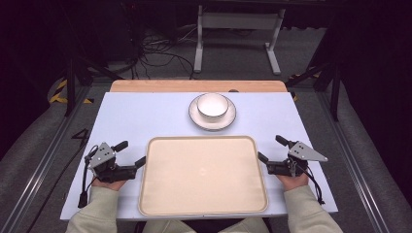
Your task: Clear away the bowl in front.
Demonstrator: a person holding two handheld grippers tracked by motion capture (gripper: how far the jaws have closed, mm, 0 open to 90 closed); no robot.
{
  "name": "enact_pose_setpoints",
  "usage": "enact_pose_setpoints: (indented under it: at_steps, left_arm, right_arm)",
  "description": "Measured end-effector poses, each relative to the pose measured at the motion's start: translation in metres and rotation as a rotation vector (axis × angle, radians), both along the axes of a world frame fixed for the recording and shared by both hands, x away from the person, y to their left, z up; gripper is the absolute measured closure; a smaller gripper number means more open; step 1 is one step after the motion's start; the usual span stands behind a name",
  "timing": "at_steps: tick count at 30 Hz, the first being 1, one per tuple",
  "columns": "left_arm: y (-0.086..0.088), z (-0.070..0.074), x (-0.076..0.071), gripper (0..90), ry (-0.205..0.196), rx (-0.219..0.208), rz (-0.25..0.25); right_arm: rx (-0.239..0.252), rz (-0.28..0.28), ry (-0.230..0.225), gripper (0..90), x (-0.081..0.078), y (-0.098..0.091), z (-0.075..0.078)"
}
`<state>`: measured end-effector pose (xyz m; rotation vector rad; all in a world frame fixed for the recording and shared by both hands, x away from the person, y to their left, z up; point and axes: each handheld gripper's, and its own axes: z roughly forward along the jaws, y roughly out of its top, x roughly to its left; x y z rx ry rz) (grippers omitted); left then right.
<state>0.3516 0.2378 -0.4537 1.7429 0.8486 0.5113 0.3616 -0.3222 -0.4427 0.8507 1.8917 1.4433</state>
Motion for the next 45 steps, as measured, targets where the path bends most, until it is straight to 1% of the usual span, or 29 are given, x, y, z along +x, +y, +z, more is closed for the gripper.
enact_pose_setpoints:
  at_steps: [1,2,3,6,8,12,14,15,16,17,18,21,22,23,24,26,29,30,31,32,34,35,37,39,42,45]
  left_arm:
    - [0.0,0.0,0.0,9.0,0.0,0.0,0.0]
    - [0.0,0.0,0.0,9.0,0.005,-0.004,-0.002]
    - [0.0,0.0,0.0,9.5,0.008,-0.01,-0.003]
    - [-0.001,0.0,0.001,10.1,0.016,-0.024,-0.016]
    - [-0.003,0.002,0.002,10.1,0.009,-0.025,-0.021]
    - [-0.006,0.006,0.003,9.6,-0.01,-0.036,-0.022]
    - [-0.007,0.007,0.003,9.7,-0.008,-0.042,-0.026]
    - [-0.008,0.008,0.005,9.7,-0.013,-0.061,-0.03]
    - [-0.009,0.01,0.007,9.7,0.001,-0.078,-0.039]
    - [-0.01,0.01,0.007,9.7,0.009,-0.079,-0.041]
    - [-0.01,0.01,0.007,9.7,0.009,-0.079,-0.041]
    - [-0.014,0.019,0.01,9.6,0.005,-0.083,-0.053]
    - [-0.014,0.019,0.01,9.6,0.005,-0.083,-0.053]
    - [-0.015,0.022,0.011,9.6,0.01,-0.087,-0.054]
    - [-0.017,0.025,0.012,9.6,0.007,-0.077,-0.054]
    - [-0.02,0.03,0.016,9.8,-0.005,-0.071,-0.049]
    - [-0.023,0.036,0.024,10.3,0.004,-0.088,-0.054]
    - [-0.024,0.037,0.027,10.6,0.008,-0.09,-0.048]
    - [-0.025,0.039,0.029,11.0,0.016,-0.09,-0.054]
    - [-0.025,0.039,0.029,11.4,0.016,-0.09,-0.054]
    - [-0.03,0.043,0.036,11.7,0.009,-0.084,-0.053]
    - [-0.03,0.043,0.036,11.7,0.009,-0.084,-0.053]
    - [-0.035,0.048,0.041,11.8,0.007,-0.08,-0.065]
    - [-0.04,0.054,0.046,11.8,-0.006,-0.068,-0.077]
    - [-0.048,0.062,0.052,11.8,-0.018,-0.062,-0.091]
    - [-0.056,0.069,0.062,12.2,-0.007,-0.069,-0.088]
  right_arm:
    - [0.0,0.0,0.0,5.4,0.0,0.0,0.0]
    - [0.012,-0.01,-0.017,5.2,-0.001,-0.002,0.001]
    - [0.03,-0.016,-0.021,4.3,-0.002,-0.003,0.001]
    - [0.05,-0.024,-0.019,3.1,-0.001,-0.005,0.0]
    - [0.065,-0.025,-0.023,2.5,-0.001,-0.006,-0.001]
    - [0.072,-0.02,-0.014,2.4,-0.001,-0.006,-0.002]
    - [0.069,-0.018,-0.012,2.4,-0.001,-0.006,-0.002]
    - [0.071,-0.018,-0.012,2.4,0.0,-0.006,-0.002]
    - [0.073,-0.017,-0.009,2.4,0.0,-0.006,-0.003]
    - [0.077,-0.014,-0.005,2.4,0.001,-0.006,-0.003]
    - [0.077,-0.014,-0.005,2.4,0.001,-0.006,-0.003]
    - [0.077,-0.014,0.001,2.4,0.001,-0.006,-0.004]
    - [0.077,-0.014,0.001,2.4,0.001,-0.006,-0.004]
    - [0.074,-0.016,0.001,2.4,0.002,-0.005,-0.004]
    - [0.074,-0.015,0.003,2.5,0.002,-0.005,-0.004]
    - [0.081,-0.017,0.004,2.5,0.002,-0.006,-0.004]
    - [0.087,-0.016,0.012,2.5,0.003,-0.006,-0.004]
    - [0.087,-0.016,0.012,2.5,0.003,-0.006,-0.004]
    - [0.085,-0.014,0.011,2.5,0.003,-0.006,-0.004]
    - [0.087,-0.013,0.011,2.5,0.003,-0.006,-0.004]
    - [0.098,-0.009,0.015,2.5,0.003,-0.006,-0.004]
    - [0.098,-0.009,0.015,2.5,0.003,-0.006,-0.004]
    - [0.097,-0.01,0.014,2.5,0.003,-0.006,-0.004]
    - [0.092,-0.009,0.013,2.5,0.003,-0.006,-0.004]
    - [0.089,-0.021,0.017,2.6,0.004,-0.007,-0.005]
    - [0.087,-0.033,0.019,2.7,0.004,-0.007,-0.005]
